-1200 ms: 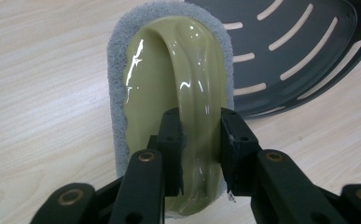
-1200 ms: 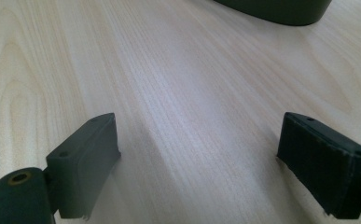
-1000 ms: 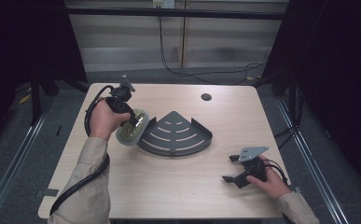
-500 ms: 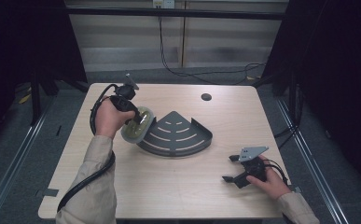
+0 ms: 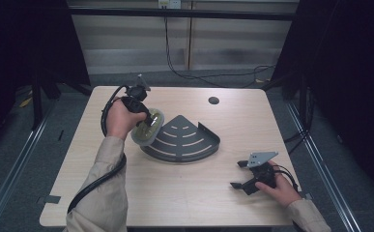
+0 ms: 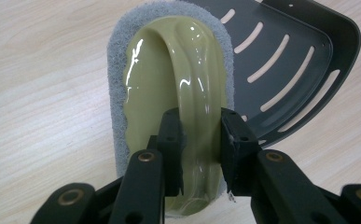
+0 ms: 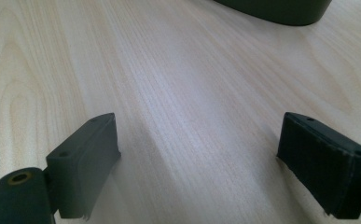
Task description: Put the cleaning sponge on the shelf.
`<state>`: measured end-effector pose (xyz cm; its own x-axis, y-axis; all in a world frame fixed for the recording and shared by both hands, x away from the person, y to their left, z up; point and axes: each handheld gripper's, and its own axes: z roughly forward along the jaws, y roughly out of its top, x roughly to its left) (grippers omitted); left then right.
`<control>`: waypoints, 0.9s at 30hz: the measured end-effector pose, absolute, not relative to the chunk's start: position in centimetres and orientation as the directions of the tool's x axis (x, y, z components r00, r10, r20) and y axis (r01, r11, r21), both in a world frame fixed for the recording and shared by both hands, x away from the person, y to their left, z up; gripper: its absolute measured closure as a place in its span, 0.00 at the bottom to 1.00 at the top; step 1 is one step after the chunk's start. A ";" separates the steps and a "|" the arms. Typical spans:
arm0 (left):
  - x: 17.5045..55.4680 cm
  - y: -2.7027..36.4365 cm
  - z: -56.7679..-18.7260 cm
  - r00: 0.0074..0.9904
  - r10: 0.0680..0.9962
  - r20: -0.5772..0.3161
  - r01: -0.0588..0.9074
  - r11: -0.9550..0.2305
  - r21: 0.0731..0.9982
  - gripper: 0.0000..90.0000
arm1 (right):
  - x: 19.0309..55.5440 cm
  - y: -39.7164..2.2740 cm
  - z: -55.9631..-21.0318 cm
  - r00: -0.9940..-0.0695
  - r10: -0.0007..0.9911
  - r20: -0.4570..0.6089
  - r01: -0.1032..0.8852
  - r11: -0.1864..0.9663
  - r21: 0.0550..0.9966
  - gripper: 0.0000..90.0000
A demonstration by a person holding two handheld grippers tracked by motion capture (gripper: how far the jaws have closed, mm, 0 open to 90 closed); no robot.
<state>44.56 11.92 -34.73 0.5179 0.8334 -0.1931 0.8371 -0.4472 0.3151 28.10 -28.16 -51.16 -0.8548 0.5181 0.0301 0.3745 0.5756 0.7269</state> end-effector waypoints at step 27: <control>45.5 8.7 -35.4 0.554 0.813 -0.179 0.816 -0.489 0.307 0.80 | 28.1 -28.2 -51.2 -0.855 0.518 0.030 0.375 0.575 0.727 0.13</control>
<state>45.54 8.69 -35.42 0.5543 0.8128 -0.1792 0.8164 -0.4892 0.3069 28.10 -28.15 -51.17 -0.8546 0.5184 0.0302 0.3748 0.5754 0.7270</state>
